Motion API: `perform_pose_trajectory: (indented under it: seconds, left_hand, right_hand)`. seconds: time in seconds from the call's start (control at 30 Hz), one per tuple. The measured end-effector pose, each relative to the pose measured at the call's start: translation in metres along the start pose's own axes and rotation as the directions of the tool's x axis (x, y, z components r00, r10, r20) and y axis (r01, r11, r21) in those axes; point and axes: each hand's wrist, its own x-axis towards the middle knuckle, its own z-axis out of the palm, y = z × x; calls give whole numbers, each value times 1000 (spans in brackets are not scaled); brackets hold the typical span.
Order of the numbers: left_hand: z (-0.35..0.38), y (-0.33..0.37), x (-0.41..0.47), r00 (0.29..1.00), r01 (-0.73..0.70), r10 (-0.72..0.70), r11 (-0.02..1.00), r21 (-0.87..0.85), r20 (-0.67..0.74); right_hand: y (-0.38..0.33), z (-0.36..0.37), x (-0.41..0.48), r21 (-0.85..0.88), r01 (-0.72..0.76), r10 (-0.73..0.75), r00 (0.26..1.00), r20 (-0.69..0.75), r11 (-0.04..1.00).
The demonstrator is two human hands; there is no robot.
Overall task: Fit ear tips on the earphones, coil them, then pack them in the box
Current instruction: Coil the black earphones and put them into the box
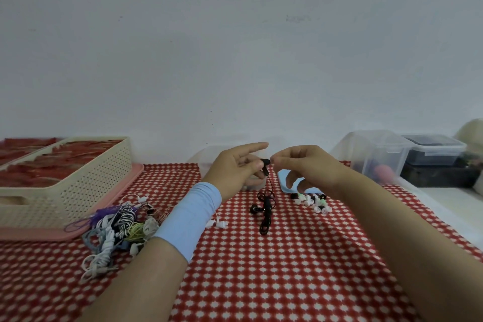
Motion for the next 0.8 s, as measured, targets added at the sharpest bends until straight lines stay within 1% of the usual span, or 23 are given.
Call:
perform_pose_trajectory:
  seconds: [0.03, 0.07, 0.1, 0.17, 0.2, 0.23, 0.27, 0.37, 0.43, 0.47, 0.5, 0.57, 0.63, 0.7, 0.8]
  left_hand:
    - [-1, -1, 0, 1000, -19, 20, 998, 52, -8]
    - [-2, -1, 0, 999, -35, 37, 992, 117, -11]
    - [-3, -2, 0, 999, -41, 42, 985, 166, -5]
    - [-7, -4, -1, 1000, -5, 3, 985, 172, 11]
    - [-9, -4, -2, 1000, 21, -23, 985, 171, 10]
    - [-11, -3, -2, 999, 40, -41, 983, 177, 5]
    - [-14, -3, -1, 999, 46, -47, 977, 210, 2]
    - [-23, 1, -2, 999, 41, -44, 948, 316, 1]
    - [-26, 3, -4, 999, 42, -47, 942, 333, 6]
    - [-26, 4, -5, 999, 42, -46, 940, 338, 2]
    - [-27, 6, -6, 999, 39, -38, 940, 339, -10]
    - [-31, 9, -6, 999, 20, -5, 941, 338, -45]
    - [-42, 18, 0, 998, 6, 18, 933, 360, -63]
    - [-55, 29, 9, 998, -6, 28, 919, 395, -52]
    - [-72, 47, 27, 997, -33, 57, 912, 408, -47]
  right_hand:
    - [1, 2, 2, -126, -5, 1, 999, -33, 992]
    - [2, 5, 3, -261, -20, 12, 999, -33, 965]
    - [3, 10, 3, -389, -41, 44, 999, 0, 920]
    - [5, 24, 2, -602, -82, 153, 986, 67, 794]
    - [7, 31, 1, -687, -90, 189, 979, 70, 721]
    - [8, 37, 0, -741, -89, 193, 980, 56, 666]
    - [8, 41, 0, -756, -86, 182, 982, 44, 649]
    - [7, 48, 0, -693, -90, 190, 979, 69, 715]
    - [8, 49, -1, -665, -94, 186, 980, 68, 741]
    - [8, 48, -3, -631, -98, 177, 982, 64, 770]
    - [6, 46, -4, -578, -103, 165, 985, 55, 809]
    - [0, 41, -6, -418, -107, 127, 992, 22, 902]
    - [-13, 36, -5, -272, -91, 86, 996, -31, 958]
    - [-29, 31, 1, -239, -55, 39, 997, -72, 970]
    - [-61, 26, 20, -256, -2, -28, 993, -115, 967]
